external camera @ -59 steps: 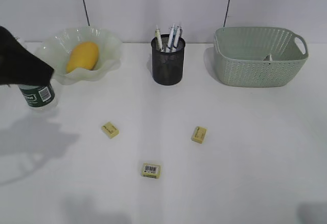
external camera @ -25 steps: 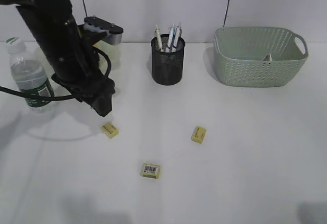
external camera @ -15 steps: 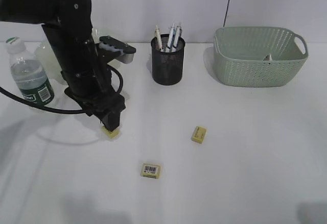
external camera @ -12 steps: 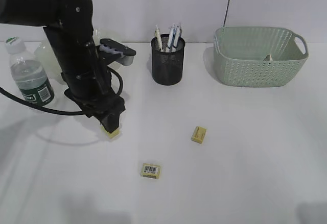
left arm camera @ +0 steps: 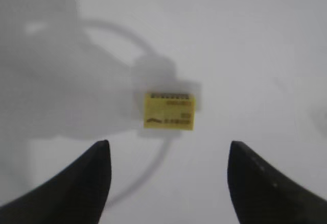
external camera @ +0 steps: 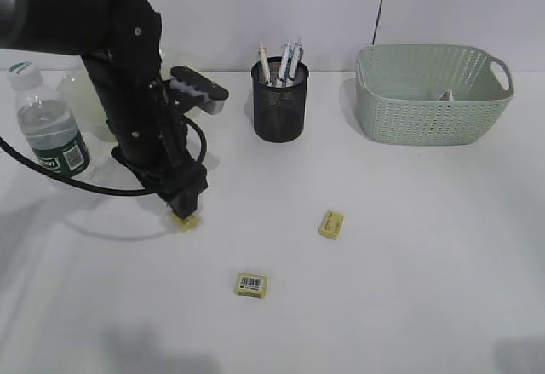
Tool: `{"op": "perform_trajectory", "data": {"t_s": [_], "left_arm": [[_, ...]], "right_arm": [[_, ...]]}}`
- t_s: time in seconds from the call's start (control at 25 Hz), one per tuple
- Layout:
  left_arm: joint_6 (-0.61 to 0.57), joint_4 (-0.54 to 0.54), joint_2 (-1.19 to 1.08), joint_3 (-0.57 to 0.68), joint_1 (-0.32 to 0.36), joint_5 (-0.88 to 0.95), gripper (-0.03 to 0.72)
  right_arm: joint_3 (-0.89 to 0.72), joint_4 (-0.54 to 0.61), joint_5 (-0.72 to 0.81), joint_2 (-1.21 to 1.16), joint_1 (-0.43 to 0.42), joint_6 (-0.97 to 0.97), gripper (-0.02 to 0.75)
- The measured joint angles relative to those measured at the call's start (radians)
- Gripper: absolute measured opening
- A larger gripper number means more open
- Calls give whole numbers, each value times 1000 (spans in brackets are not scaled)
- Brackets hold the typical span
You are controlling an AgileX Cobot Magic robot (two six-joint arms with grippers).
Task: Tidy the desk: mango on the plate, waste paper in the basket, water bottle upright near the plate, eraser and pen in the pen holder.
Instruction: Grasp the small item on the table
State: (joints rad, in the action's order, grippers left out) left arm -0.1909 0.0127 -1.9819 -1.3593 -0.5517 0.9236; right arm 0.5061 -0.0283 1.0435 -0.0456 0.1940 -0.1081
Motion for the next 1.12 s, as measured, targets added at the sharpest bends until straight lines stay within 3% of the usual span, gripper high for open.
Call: {"op": "perform_trajectory", "data": {"t_s": [0.52, 1.12], "left_arm": [[0, 9, -127, -81, -10, 23, 534], [0, 20, -167, -88, -10, 22, 401]], "right_arm": [[0, 0, 0, 0, 0, 0, 498], [0, 0, -1, 0, 0, 0, 498]]}}
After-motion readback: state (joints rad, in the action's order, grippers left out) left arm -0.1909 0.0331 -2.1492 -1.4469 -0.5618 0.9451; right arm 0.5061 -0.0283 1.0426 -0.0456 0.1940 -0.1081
